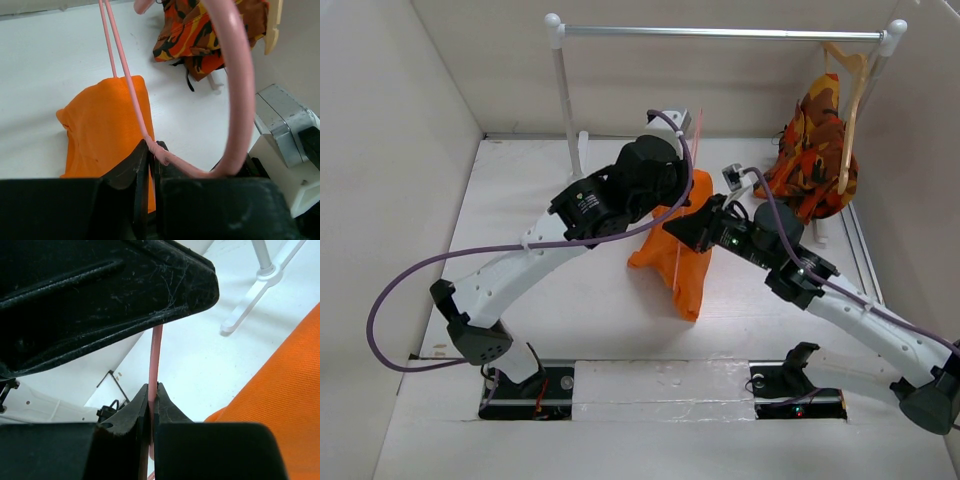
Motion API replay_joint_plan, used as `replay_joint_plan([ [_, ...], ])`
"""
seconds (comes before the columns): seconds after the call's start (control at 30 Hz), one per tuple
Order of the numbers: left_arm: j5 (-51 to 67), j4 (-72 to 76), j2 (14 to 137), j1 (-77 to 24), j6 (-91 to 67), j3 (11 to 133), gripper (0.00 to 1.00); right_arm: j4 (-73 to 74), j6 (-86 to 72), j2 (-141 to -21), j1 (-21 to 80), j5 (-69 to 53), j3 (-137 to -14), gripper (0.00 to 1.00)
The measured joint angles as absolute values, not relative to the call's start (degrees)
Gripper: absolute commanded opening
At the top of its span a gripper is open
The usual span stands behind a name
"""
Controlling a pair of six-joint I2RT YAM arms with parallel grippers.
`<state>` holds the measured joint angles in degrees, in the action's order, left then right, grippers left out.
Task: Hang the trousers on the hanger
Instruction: Place the hanger at the clothesline.
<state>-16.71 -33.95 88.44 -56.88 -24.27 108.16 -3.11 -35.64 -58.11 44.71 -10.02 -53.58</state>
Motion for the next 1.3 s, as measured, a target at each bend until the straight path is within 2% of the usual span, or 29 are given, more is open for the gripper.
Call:
replay_joint_plan([
  [0.03, -16.27, -33.45, 88.44, -56.88, -24.29, 108.22, 0.21, -2.63, -35.64, -57.78, 44.45, -9.8, -53.8, 0.0],
  [0.13, -15.84, -32.32, 88.77, -56.66, -24.25, 110.1, 0.59, 0.78, -35.4, -57.69, 41.71, -10.28, -55.42, 0.0],
  [0.27, -17.06, -29.71, 88.64, -55.72, -23.97, 114.41, 0.73, 5.48, -33.76, -59.33, 35.0, -13.56, -58.78, 0.0],
  [0.37, -18.17, -28.34, 87.29, -55.55, -23.31, 116.03, 0.77, 7.31, -32.6, -61.93, 29.8, -16.14, -62.81, 0.0],
  [0.53, -19.46, -26.92, 81.25, -55.53, -22.85, 113.8, 0.79, 7.07, -31.48, -66.67, 22.26, -20.38, -69.63, 0.0],
  [0.8, -20.38, -24.16, 67.22, -55.46, -25.78, 97.93, 0.78, 4.64, -33.82, -75.24, 12.51, -25.8, -79.35, 0.0],
  [1.07, -18.31, -24.82, 64.62, -55.48, -30.92, 83.46, 0.78, -0.86, -37.69, -85.8, 8.1, -28.12, -85.78, 0.0],
  [1.3, -17.56, -25.32, 63.48, -55.48, -33.39, 80.16, 0.77, -2.81, -41.12, -93.43, 6.7, -29.17, -90.5, 0.0],
])
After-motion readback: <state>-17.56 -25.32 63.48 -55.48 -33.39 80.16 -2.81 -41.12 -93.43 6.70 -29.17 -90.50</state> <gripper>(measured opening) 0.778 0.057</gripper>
